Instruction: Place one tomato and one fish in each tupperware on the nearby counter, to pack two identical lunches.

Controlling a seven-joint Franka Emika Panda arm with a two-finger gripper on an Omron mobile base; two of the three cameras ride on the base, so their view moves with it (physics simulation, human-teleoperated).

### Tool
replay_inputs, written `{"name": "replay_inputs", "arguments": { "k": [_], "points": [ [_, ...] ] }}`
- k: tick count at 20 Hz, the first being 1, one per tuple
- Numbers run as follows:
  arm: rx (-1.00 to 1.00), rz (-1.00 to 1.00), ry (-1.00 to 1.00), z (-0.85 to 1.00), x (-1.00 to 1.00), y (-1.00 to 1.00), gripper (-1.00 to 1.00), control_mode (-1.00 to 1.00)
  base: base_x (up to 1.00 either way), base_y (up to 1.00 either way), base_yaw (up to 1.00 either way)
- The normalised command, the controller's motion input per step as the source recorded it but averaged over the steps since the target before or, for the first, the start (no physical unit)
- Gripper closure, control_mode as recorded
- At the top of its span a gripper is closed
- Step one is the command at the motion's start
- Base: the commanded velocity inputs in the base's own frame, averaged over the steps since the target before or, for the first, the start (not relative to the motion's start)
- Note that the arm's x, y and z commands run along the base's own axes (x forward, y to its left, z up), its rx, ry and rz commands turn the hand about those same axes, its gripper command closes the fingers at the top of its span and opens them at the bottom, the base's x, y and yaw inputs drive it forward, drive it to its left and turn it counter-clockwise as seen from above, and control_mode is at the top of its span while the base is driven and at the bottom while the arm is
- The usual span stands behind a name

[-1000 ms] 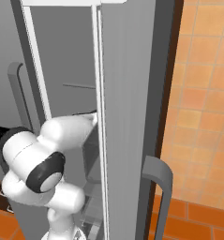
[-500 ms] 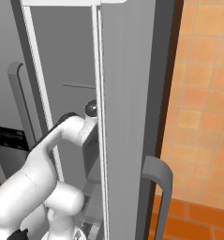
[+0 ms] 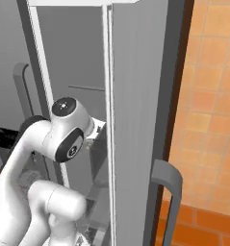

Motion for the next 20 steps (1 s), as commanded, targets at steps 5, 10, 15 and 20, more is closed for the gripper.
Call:
{"name": "replay_inputs", "arguments": {
  "k": [5,10,15,20],
  "points": [
    [0.00,0.00,0.00,0.00,0.00,0.00,1.00,1.00,-0.79,1.00,0.39],
    [0.00,0.00,0.00,0.00,0.00,0.00,1.00,1.00,-0.38,1.00,0.36],
    [0.00,0.00,0.00,0.00,0.00,0.00,1.00,1.00,0.33,1.00,0.16],
    [0.00,0.00,0.00,0.00,0.00,0.00,1.00,1.00,1.00,1.00,-0.01]
  ]
}}
